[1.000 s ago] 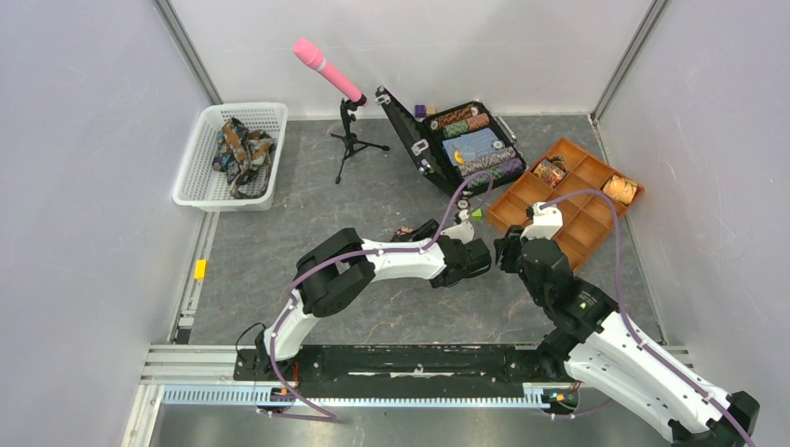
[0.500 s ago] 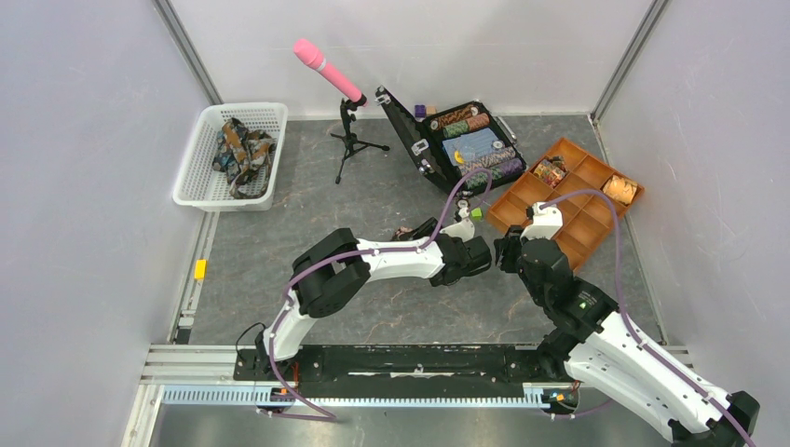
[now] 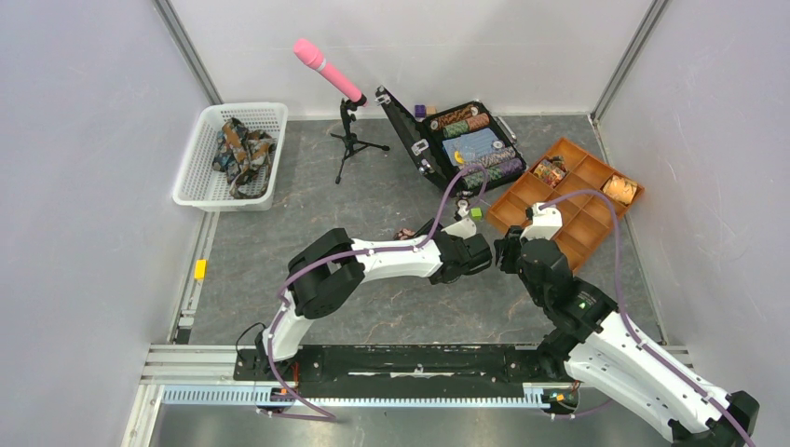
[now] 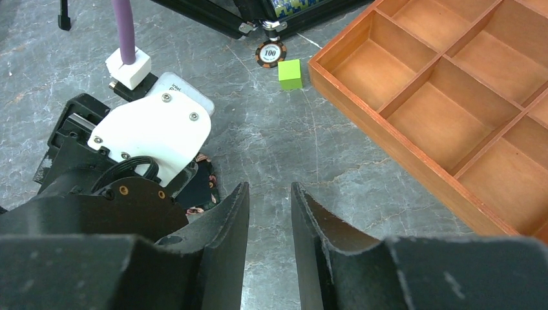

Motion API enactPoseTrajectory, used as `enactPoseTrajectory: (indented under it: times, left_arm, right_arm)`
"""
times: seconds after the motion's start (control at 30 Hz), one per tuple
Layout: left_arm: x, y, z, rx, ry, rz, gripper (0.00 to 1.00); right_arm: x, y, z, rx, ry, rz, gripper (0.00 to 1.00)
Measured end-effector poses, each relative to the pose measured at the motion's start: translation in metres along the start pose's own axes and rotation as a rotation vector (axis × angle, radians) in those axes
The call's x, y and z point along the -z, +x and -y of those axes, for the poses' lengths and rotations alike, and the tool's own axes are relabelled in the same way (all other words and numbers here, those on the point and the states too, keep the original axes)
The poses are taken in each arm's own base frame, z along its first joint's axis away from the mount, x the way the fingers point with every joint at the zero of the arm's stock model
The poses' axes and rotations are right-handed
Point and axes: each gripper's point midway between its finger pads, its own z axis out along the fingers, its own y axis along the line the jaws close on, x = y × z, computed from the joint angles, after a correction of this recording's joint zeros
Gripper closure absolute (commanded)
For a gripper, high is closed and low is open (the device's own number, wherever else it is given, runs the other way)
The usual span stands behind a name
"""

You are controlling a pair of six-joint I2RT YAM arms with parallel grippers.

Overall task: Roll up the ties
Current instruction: Roll the tie at the center of the board.

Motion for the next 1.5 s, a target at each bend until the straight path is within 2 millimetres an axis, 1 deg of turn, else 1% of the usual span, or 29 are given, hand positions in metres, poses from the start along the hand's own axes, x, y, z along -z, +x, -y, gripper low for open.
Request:
enactPoseTrajectory:
  times: [0.3,0.67,0.93,1.2,1.5]
  left_arm:
    - [0.003,0.000,0.006,0.022,0.044,-0.006,0.38]
    - [0.016,-0.014,0.021,0.095,0.172,0.021,0.37]
    - [0.014,-0.011,0.031,0.113,0.211,0.023,0.37]
    - [0.018,-0.013,0.036,0.141,0.252,0.031,0.36]
    - [0.012,-0.007,0.039,0.173,0.284,0.026,0.36]
  right_arm:
    - [0.000,0.003,0.001,0.004,0.003,-0.007,0.64]
    - [0.000,0.005,0.002,0.007,0.006,-0.012,0.64]
    - [0.000,0.005,0.002,0.007,0.005,-0.011,0.64]
    - [0.000,0.004,0.002,0.005,0.004,-0.009,0.64]
    - [0.001,0.007,0.004,0.009,0.007,-0.015,0.64]
